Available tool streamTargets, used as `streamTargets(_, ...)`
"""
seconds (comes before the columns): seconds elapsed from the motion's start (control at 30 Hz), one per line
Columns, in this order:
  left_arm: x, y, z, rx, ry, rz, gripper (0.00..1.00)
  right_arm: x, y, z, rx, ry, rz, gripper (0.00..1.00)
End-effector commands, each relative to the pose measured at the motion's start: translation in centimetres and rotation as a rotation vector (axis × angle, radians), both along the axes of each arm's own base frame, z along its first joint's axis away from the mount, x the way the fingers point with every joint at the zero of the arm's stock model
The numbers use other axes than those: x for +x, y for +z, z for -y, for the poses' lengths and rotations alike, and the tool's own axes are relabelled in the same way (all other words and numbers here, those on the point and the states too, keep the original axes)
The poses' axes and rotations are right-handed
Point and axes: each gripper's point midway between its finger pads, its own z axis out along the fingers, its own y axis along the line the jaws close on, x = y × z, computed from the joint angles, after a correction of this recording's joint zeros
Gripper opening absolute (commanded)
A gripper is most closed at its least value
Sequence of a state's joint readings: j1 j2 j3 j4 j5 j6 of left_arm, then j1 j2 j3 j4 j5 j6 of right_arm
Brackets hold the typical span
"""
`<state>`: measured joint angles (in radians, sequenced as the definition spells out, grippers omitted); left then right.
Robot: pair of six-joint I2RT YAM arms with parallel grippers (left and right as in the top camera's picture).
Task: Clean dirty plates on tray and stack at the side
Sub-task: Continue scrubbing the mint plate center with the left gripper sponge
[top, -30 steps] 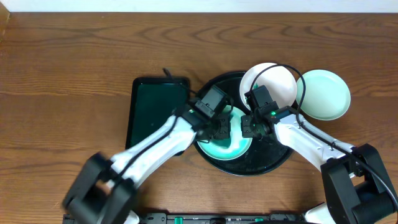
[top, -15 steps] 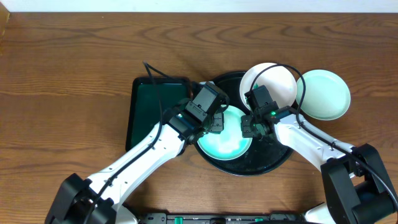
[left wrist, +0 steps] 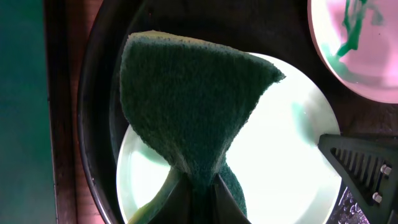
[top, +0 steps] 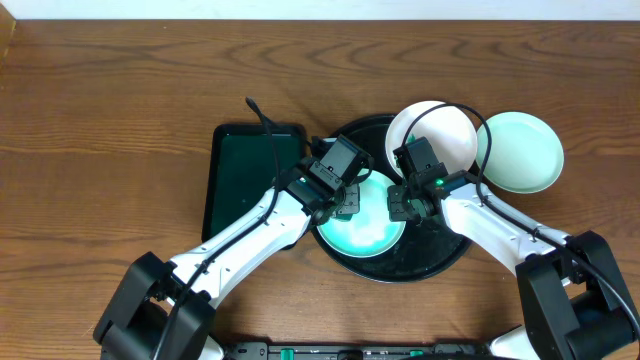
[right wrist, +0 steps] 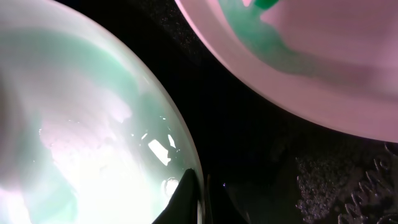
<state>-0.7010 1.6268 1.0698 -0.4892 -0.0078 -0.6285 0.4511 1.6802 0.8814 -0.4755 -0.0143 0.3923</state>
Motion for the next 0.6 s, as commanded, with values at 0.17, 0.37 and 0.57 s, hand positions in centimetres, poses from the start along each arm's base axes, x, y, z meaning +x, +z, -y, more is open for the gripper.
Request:
streamTargets(0.17, 0.1, -1.8, -0.7, 0.059, -0.008, -0.015, 0.07, -0.2, -0.4, -0.2, -0.003, 0.015, -0.005, 0.01)
streamTargets(0.37, -0.3, -4.7, -1.0, 0.111, -0.009, -0.079, 0.07, -0.3, -0.4, -0.2, -0.004, 0.018, -0.005, 0.01)
streamTargets(0.57, -1.6, -7.2, -0.4, 0.096, -0.037, -0.177, 0.07, -0.2, -0.4, -0.2, -0.003, 0.018, -0.005, 0.01)
